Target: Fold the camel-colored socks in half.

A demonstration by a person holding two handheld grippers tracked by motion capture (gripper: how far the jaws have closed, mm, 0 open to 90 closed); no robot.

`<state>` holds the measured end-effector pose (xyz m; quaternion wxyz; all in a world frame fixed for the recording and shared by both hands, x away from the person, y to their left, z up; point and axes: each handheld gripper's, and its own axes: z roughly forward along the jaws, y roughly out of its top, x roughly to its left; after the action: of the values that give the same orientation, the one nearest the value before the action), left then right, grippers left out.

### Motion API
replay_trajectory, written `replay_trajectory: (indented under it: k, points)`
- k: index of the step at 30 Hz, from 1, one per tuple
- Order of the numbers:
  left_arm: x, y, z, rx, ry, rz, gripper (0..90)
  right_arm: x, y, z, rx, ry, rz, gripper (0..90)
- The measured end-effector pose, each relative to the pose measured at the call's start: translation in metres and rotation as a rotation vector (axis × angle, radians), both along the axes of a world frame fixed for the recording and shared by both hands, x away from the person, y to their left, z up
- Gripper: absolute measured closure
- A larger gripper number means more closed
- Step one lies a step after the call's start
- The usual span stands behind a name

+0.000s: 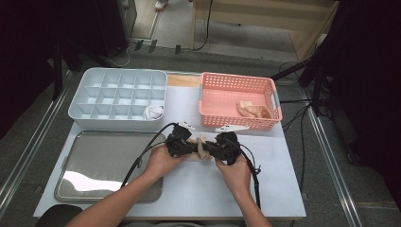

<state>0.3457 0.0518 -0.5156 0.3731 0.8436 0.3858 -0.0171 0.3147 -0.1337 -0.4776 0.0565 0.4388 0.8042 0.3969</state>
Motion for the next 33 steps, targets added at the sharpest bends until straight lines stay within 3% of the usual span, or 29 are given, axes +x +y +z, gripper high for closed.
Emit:
replay_trajectory:
  k: [8, 14, 20, 33]
  points:
    - [-0.001, 0.015, 0.012, -0.002, 0.007, 0.020, 88.2, 0.001, 0.001, -0.001, 0.007, 0.003, -0.003, 83.3]
    - [-0.003, 0.039, 0.025, -0.043, -0.015, 0.082, 87.9, 0.001, 0.003, 0.001, 0.007, 0.000, 0.005, 83.3]
    - [-0.001, 0.055, 0.025, -0.048, 0.000, 0.126, 87.9, 0.002, 0.008, 0.003, 0.003, 0.006, 0.022, 83.1]
    - [-0.005, 0.062, 0.026, -0.045, -0.015, 0.144, 87.9, 0.007, 0.030, -0.004, -0.029, 0.007, 0.075, 83.0]
